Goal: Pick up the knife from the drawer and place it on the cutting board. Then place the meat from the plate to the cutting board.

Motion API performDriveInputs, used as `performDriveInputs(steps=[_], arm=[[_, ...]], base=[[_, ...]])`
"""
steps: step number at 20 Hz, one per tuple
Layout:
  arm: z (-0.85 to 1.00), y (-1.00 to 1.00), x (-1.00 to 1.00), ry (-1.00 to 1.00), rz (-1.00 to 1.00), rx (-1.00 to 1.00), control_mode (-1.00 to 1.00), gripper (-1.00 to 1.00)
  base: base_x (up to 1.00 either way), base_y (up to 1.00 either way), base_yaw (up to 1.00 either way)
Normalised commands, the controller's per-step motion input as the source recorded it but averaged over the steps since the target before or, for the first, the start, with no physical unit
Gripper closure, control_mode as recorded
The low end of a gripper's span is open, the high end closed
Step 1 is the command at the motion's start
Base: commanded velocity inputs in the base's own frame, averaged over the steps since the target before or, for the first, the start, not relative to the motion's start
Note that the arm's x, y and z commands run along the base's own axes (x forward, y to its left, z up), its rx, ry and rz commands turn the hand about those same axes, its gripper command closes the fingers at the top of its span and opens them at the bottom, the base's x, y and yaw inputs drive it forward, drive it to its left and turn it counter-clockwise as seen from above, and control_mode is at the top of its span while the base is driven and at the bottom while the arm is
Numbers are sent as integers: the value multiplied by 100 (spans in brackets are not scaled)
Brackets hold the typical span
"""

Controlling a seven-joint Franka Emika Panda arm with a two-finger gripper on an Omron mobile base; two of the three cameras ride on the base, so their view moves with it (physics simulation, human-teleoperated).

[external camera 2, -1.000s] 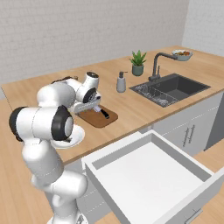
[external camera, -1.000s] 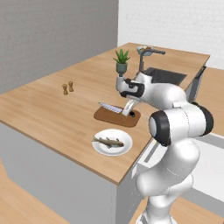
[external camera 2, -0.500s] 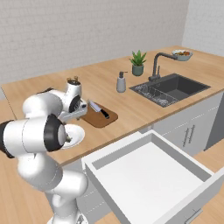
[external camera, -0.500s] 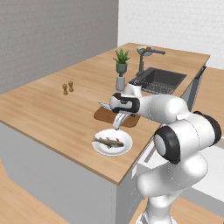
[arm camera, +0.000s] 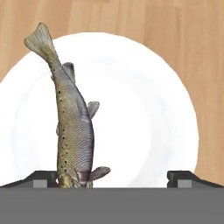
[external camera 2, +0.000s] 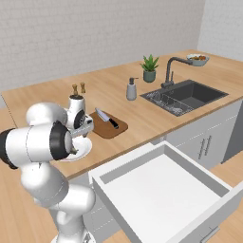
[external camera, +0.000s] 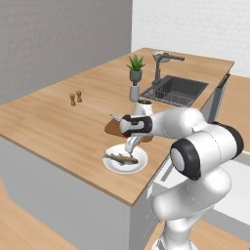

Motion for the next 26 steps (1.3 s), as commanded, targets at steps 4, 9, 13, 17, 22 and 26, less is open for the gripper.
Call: performDriveInputs(steps=[4,9,13,17,22,26], arm=[[-28,12,-30,0,0,0,-100,-100],[-36,19,1,3,0,0,-100,-100],[-36,10,11,3,0,0,-100,-100],[-24,1,5,2,0,0,-100,-100],[-24,13,0,0,0,-3,-100,100],[-57,30,0,0,0,-8,-100,100]], base=[[0,0,0],[0,0,0],[0,0,0],[0,0,0],[0,0,0],[0,0,0]])
